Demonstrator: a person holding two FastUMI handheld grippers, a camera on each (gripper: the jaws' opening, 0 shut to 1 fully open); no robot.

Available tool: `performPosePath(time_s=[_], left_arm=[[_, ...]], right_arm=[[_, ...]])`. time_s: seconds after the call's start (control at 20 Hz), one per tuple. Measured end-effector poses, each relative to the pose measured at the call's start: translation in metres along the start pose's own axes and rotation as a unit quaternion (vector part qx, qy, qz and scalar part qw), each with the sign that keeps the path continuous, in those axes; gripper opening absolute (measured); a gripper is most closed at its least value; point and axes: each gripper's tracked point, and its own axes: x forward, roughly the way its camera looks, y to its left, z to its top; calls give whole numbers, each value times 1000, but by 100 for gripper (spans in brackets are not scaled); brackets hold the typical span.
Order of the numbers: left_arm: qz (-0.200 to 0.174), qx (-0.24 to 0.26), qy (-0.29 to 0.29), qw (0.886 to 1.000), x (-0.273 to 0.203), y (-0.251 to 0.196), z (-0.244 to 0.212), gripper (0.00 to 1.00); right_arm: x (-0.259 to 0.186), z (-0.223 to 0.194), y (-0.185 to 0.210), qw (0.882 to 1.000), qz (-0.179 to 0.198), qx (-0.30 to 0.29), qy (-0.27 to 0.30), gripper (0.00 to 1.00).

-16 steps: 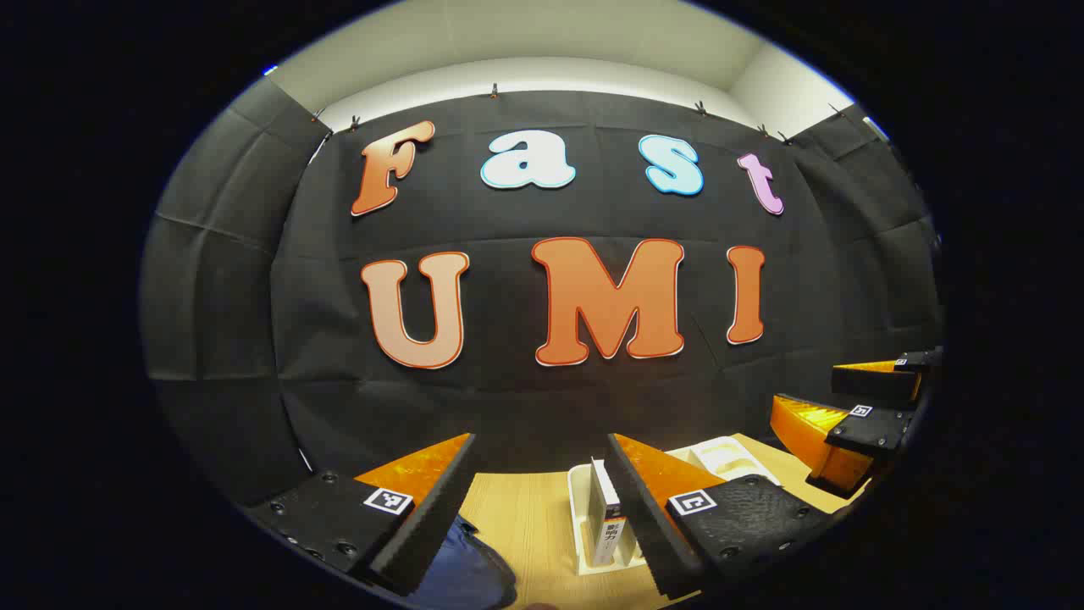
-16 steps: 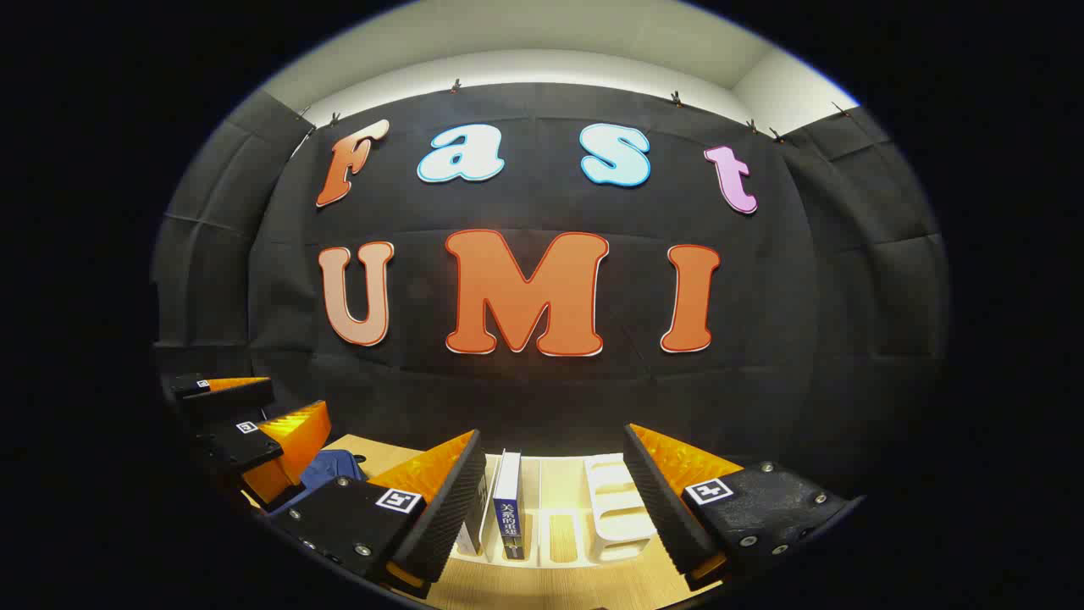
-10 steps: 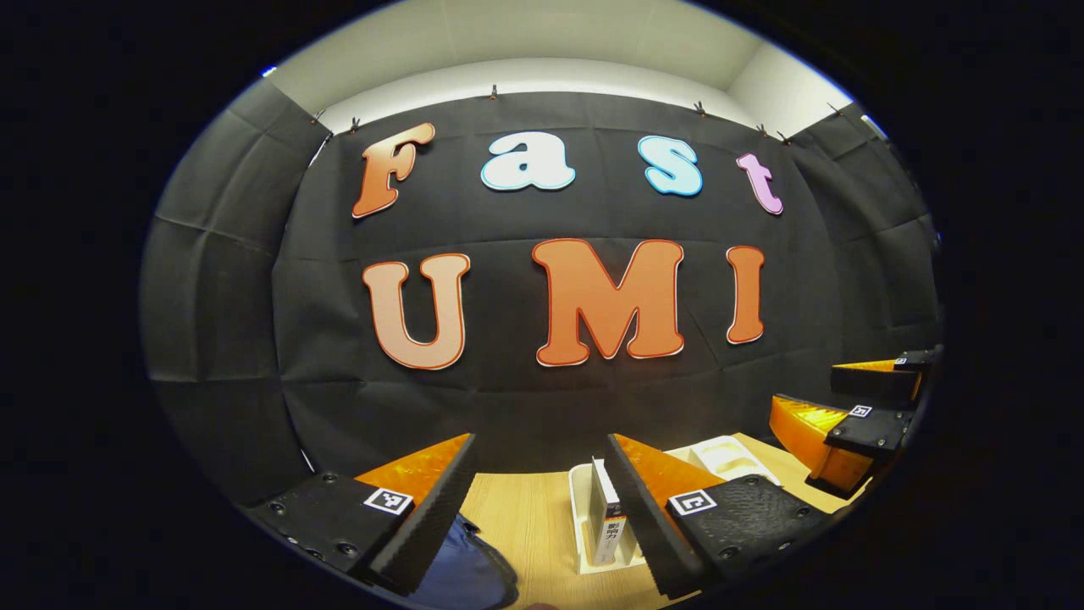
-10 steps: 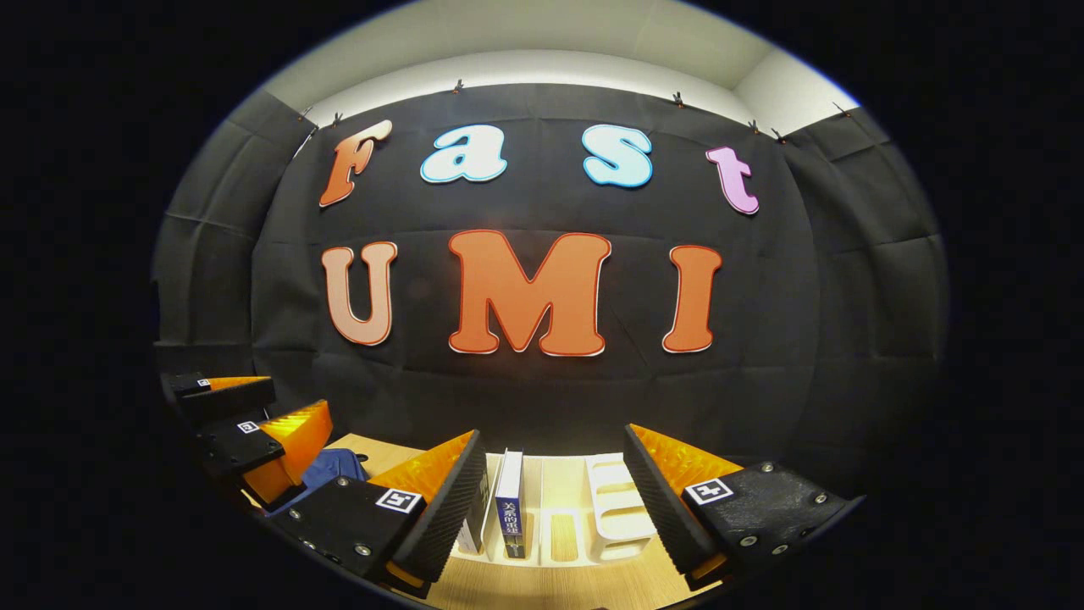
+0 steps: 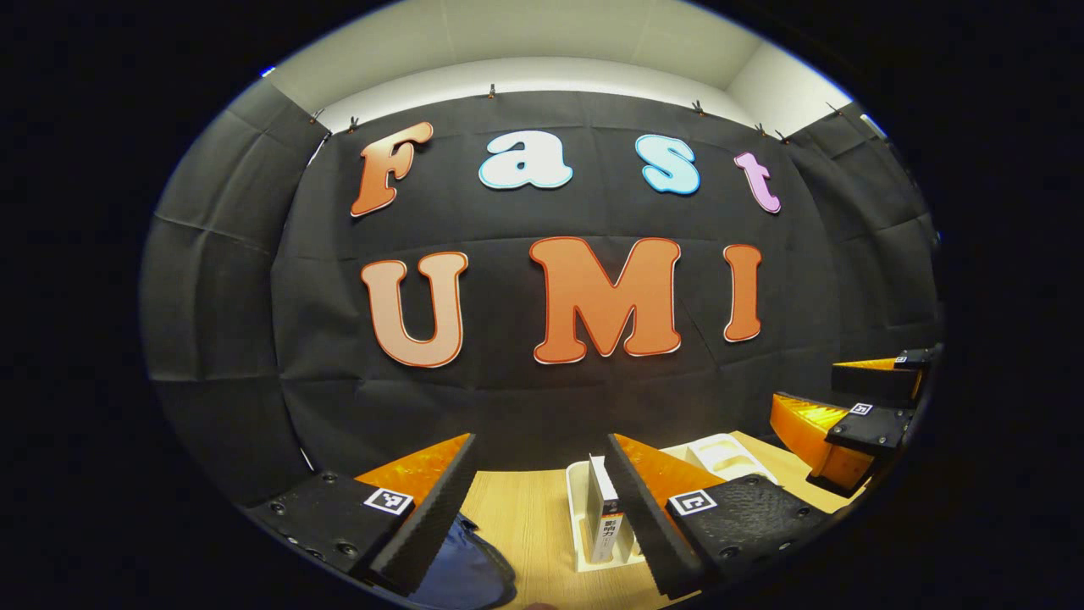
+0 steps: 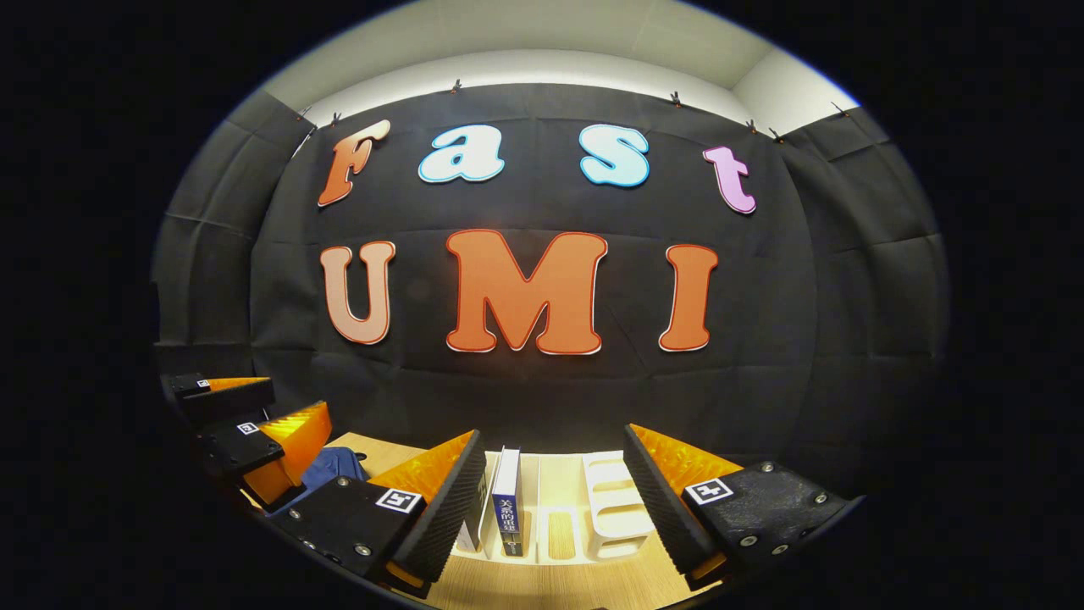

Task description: Open the schoolbag, grab two books from the bookshelf and put them into the schoolbag.

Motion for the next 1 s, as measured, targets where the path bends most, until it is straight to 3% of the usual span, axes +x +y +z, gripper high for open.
performPosePath(time_s=[1.0], left_arm=[[6,-4,-8,1000,-5,0,0,94]], right_arm=[[-8,3,0,1000,6,-9,-4,97]])
